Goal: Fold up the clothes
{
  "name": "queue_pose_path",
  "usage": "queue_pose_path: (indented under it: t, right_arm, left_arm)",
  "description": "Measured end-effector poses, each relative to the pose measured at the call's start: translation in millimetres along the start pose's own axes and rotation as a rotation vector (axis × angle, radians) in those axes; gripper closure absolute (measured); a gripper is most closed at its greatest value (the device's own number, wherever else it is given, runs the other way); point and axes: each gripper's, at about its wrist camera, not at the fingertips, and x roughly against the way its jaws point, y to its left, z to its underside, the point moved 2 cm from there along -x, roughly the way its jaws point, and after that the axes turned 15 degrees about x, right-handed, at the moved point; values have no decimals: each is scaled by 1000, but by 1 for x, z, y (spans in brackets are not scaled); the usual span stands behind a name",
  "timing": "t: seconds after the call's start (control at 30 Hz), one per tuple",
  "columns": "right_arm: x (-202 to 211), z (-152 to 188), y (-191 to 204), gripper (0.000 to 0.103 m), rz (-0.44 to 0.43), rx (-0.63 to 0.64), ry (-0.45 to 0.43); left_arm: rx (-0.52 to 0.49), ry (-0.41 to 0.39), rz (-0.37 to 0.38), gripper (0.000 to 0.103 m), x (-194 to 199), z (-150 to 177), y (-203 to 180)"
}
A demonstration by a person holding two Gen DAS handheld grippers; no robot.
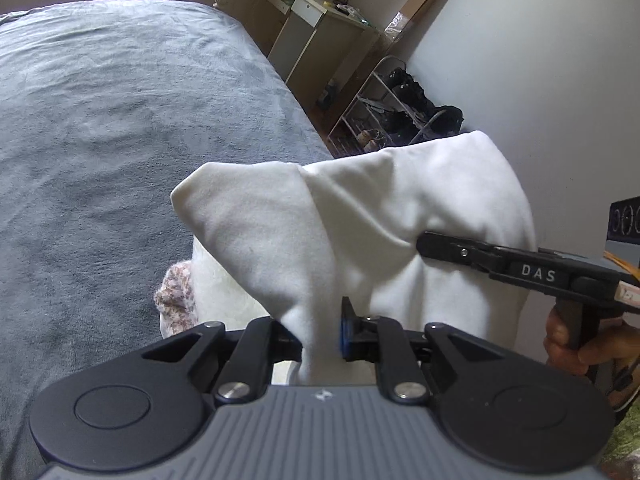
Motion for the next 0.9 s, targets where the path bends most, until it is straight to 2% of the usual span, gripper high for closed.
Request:
queue_pose_path:
  t: [0.27,0.33,0.43,0.5,0.57,0.63,0.67,0.73,0.83,0.9]
  right_arm:
    - [-40,-4,-37,84,-109,-111,39]
    - [-56,4,-51,84,-141,-159,52]
    - [-80,22,-73,84,-185,-249,77]
    - [-91,32,-86,82,-208,-308,91]
    - [-93,36,-93,79,-237,-349,92]
    - [-92,35,-93,76,-243,-345,111]
    - [-89,36,-94,72,-242,-345,122]
    - [-79,37,-98,69,-237,-355,144]
    - [-51,37,-108,59,-165,-352,147]
    - [-28,30,-114,59,-93,-324,118]
  left_arm:
    - [44,36,-29,88,-34,-27,20]
    - [58,59,-42,87,-52,-32,31]
    - [130,112,-49,85,-83,-35,57]
    - [172,116,-21,84,-88,-36,66]
    - [169,111,0,84,-87,-37,69]
    - [172,119,9,79,-83,-37,71]
    - [179,119,3,75,-79,-37,73]
    - [205,99,-34,60,-66,-37,79]
    - [251,19,-92,60,-34,-40,90]
    - [260,-51,-113,60,-11,-44,90]
